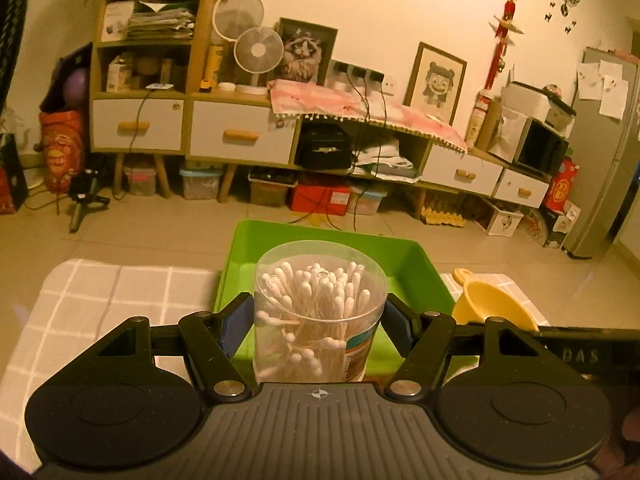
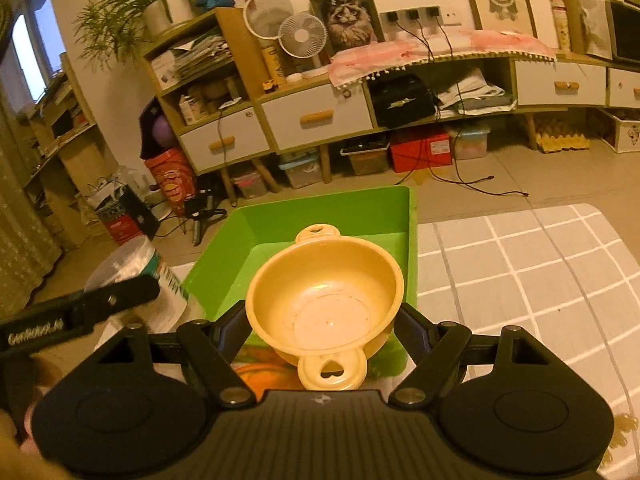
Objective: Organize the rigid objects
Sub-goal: 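Carry the jar with the left tool while the right tool carries the bowl toward the green bin, then lower the jar into the bin and open the left tool while the right tool releases the bowl there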
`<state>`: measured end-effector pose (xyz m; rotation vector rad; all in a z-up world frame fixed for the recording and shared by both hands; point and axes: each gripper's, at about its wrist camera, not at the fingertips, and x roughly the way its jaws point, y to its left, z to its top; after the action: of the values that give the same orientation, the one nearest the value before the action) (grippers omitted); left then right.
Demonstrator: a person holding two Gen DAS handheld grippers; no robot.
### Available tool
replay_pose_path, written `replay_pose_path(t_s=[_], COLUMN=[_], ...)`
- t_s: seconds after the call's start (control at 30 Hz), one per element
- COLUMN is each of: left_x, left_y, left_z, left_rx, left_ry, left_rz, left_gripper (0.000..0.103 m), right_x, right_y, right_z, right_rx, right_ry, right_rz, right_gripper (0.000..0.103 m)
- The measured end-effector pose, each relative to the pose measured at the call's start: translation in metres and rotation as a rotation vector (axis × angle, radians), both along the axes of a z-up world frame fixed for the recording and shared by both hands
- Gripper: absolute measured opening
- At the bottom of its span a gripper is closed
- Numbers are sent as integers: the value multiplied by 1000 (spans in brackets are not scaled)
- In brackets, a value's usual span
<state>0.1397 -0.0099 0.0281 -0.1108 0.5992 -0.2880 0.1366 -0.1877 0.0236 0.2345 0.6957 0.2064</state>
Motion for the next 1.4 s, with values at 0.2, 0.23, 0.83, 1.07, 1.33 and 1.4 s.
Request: replay_pose_path(t_s=[0.2, 0.23, 0.83, 1.07, 1.33, 1.4], left_x=[27, 32, 54, 52, 55, 52], left_y=[-11, -10, -20, -22, -19, -21], left_z=[-19, -21, -41, -48, -50, -51], left_rx=[78, 70, 181, 242, 262, 291], left_ry=[8, 13, 28, 46, 157, 167], left_rz=[-9, -7, 39, 37, 42, 32], left_gripper=[72, 72, 72, 72, 78, 79], right_x=[20, 23, 39, 40, 40, 39], right_y=[-3, -3, 9, 10, 9, 9], right_z=[-13, -16, -27, -27, -25, -24], right_rx=[4, 2, -122, -131, -111, -108], right_ry=[26, 32, 34, 42, 70, 73], right_rz=[-2, -3, 7, 3, -19, -23], right_gripper=[53, 53, 53, 54, 66, 66])
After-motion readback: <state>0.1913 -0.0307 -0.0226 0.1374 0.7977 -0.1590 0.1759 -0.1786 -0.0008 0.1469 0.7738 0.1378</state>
